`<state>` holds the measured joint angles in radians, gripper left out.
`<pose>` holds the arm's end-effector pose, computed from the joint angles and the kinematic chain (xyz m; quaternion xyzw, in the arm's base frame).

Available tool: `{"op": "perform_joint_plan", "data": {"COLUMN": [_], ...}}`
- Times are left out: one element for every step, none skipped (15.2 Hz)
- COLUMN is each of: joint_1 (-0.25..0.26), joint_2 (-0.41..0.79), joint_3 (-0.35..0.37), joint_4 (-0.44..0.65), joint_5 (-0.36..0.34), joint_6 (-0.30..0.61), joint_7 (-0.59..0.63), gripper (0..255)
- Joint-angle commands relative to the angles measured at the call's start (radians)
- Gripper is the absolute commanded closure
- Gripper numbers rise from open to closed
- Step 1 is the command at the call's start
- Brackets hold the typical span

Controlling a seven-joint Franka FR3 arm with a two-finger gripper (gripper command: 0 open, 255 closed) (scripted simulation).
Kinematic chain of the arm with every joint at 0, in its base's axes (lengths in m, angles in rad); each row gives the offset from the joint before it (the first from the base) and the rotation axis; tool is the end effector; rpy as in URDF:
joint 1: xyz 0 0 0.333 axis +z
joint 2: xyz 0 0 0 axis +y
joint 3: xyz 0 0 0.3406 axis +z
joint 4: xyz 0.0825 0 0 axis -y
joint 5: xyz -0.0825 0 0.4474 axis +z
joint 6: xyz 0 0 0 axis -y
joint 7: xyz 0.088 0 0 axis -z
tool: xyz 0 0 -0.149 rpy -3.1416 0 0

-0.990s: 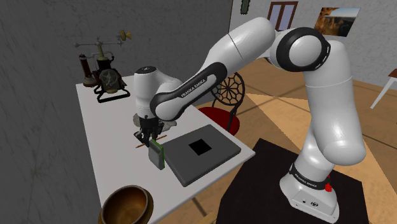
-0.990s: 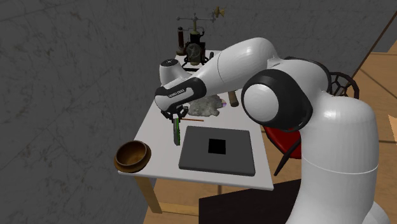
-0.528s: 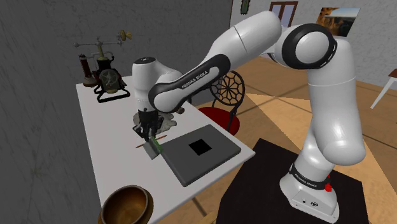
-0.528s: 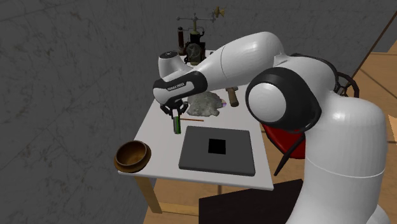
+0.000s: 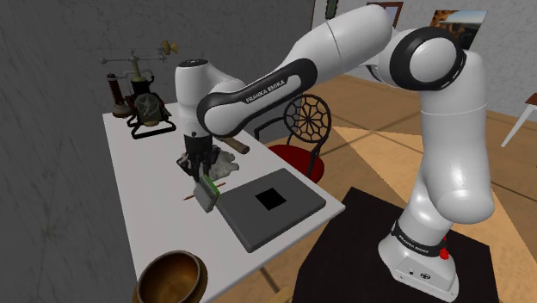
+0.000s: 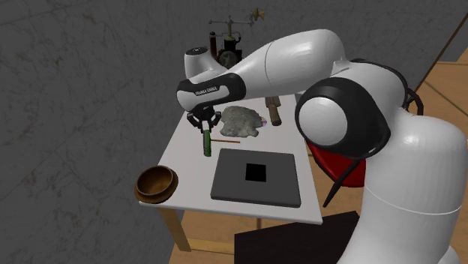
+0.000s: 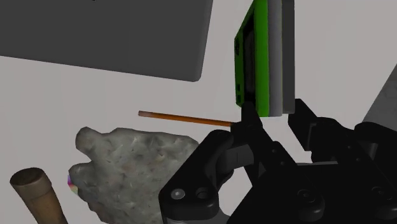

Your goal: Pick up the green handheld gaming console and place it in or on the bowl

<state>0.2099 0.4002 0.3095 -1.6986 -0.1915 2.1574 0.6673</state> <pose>0.6522 0.3373 0.3289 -0.9982 0.0378 -0.0462 0.0037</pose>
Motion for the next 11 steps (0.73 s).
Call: {"op": "perform_joint_plan", "data": {"joint_1": [-0.002,-0.002,-0.002,-0.003,-0.003,-0.003,-0.003,-0.003,-0.004,-0.004,-0.004], "joint_2": [-0.013,-0.018,-0.023,-0.027,-0.031,-0.035,-0.039,-0.043,-0.046,-0.049,-0.052], "joint_3": [0.003,0.004,0.005,0.006,0.007,0.007,0.008,0.009,0.01,0.01,0.011], "joint_4": [0.011,0.018,0.025,0.033,0.04,0.048,0.056,0.065,0.074,0.083,0.092], "joint_5": [0.006,0.008,0.011,0.013,0.015,0.017,0.019,0.021,0.023,0.025,0.026], "joint_6": [-0.024,-0.035,-0.046,-0.058,-0.07,-0.081,-0.093,-0.105,-0.117,-0.129,-0.141], "joint_7": [-0.005,-0.006,-0.008,-0.01,-0.012,-0.014,-0.015,-0.017,-0.019,-0.02,-0.022], "gripper": [255,255,255,255,255,255,255,255,255,255,255]}}
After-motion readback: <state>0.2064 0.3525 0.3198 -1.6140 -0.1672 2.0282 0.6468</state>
